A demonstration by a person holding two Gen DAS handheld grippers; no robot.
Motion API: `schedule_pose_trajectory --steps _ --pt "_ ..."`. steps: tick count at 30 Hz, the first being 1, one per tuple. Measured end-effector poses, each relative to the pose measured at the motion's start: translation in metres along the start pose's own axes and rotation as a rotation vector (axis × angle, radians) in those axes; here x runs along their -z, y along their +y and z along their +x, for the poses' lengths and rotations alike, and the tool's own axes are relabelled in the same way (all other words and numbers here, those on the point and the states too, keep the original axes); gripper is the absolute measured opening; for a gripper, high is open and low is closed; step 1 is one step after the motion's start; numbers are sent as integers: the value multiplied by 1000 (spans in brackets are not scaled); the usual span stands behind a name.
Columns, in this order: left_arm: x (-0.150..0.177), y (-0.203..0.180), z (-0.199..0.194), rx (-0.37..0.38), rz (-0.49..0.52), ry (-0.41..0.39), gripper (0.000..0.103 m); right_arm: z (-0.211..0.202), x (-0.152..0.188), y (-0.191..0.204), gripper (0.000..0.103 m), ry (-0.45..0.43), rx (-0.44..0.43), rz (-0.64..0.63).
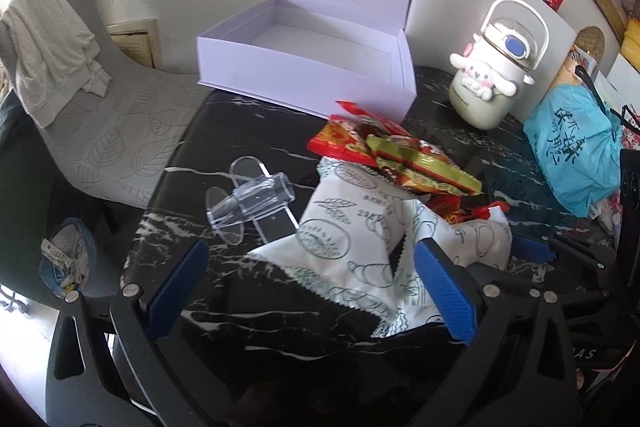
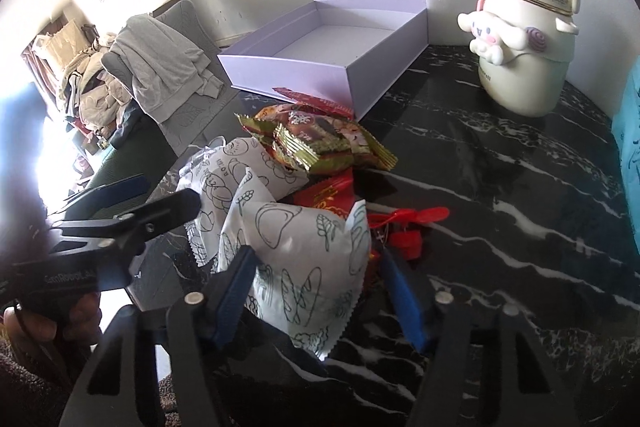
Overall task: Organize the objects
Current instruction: 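Grasp one white pastry packet with the right tool while the left tool grasps the other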
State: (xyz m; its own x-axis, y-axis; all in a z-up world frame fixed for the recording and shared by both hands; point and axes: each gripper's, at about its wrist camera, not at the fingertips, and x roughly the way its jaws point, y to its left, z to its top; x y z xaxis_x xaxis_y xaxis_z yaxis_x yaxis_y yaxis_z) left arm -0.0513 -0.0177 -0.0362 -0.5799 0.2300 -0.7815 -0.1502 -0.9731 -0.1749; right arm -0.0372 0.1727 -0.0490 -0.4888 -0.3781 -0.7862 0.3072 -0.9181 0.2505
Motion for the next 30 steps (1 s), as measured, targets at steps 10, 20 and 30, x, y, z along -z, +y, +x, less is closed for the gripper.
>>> schedule_pose_trajectory --steps 10,20,30 --pt "-11 -14 13 -24 78 12 103 -7 5 -10 46 8 -58 11" --pt "-14 -28 27 1 151 41 88 -10 13 -21 45 26 -124 36" --pt "-4 -35 30 16 188 44 67 3 13 -15 59 68 -146 21"
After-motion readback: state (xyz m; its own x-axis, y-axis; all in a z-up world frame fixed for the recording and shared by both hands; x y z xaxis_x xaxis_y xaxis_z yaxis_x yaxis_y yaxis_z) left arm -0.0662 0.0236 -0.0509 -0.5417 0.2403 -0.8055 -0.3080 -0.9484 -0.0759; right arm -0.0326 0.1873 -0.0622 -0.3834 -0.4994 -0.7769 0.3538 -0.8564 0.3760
